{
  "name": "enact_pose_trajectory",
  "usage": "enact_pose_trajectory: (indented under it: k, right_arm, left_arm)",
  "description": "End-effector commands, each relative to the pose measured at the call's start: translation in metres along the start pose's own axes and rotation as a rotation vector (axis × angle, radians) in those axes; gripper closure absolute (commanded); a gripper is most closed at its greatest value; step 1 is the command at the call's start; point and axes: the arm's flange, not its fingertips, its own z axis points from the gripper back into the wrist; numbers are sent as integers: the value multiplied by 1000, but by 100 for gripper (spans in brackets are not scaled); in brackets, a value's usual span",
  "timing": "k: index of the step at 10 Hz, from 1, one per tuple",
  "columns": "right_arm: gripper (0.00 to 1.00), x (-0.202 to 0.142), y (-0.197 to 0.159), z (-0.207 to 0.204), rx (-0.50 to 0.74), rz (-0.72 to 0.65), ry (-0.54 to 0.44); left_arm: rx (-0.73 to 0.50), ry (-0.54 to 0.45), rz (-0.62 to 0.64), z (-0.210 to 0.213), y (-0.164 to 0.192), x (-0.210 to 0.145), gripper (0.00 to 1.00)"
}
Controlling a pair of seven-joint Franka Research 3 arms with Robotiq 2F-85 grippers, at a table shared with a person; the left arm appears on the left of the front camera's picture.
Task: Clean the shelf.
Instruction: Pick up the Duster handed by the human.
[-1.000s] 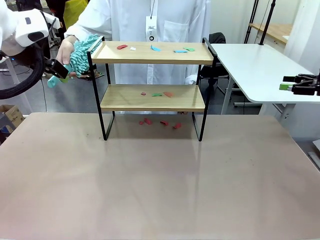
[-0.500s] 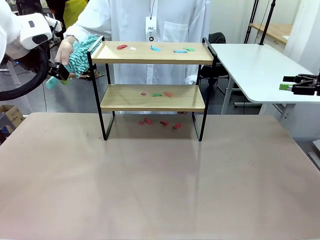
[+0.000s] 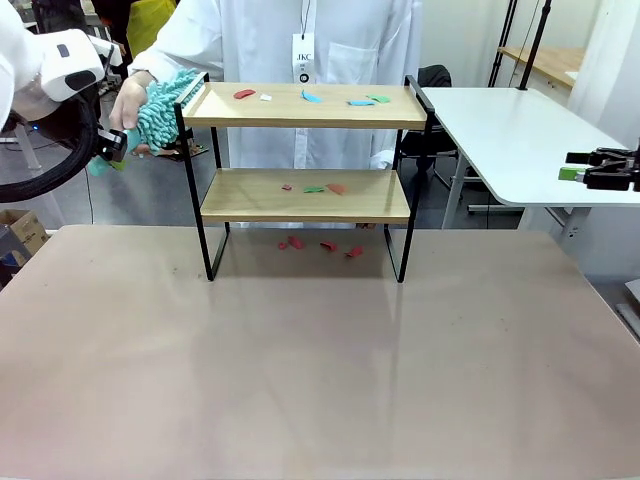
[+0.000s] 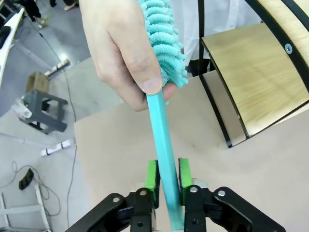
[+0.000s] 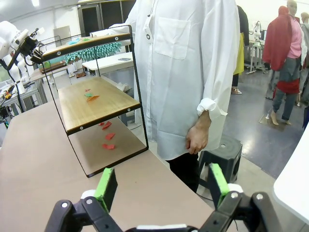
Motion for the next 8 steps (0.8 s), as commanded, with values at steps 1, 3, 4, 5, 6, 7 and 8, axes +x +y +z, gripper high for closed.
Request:
enact_pose_trajectory:
  k: [1, 3, 4, 5, 6, 7, 8]
  right_arm:
    - [0, 3, 1, -2, 1, 5, 0]
    - [0, 3, 1, -2, 1, 5, 0]
    - [0, 3, 1, -2, 1, 5, 0]
    - [0, 3, 1, -2, 1, 5, 0]
    - [0, 3, 1, -2, 1, 5, 0]
    - [0, 3, 1, -2, 1, 5, 0]
    - [0, 3, 1, -2, 1, 5, 0]
  left_arm:
    - [30, -17, 42, 3, -2, 2, 100]
    - [54, -19, 90, 6, 4, 3, 100]
    - [81, -13, 118, 6, 5, 2, 100]
    - [88, -6, 133, 7, 5, 2, 100]
    - [90, -4, 141, 8, 6, 1, 100]
    - [78, -10, 147, 9, 7, 1, 100]
    - [53, -34, 177, 11, 8, 1, 100]
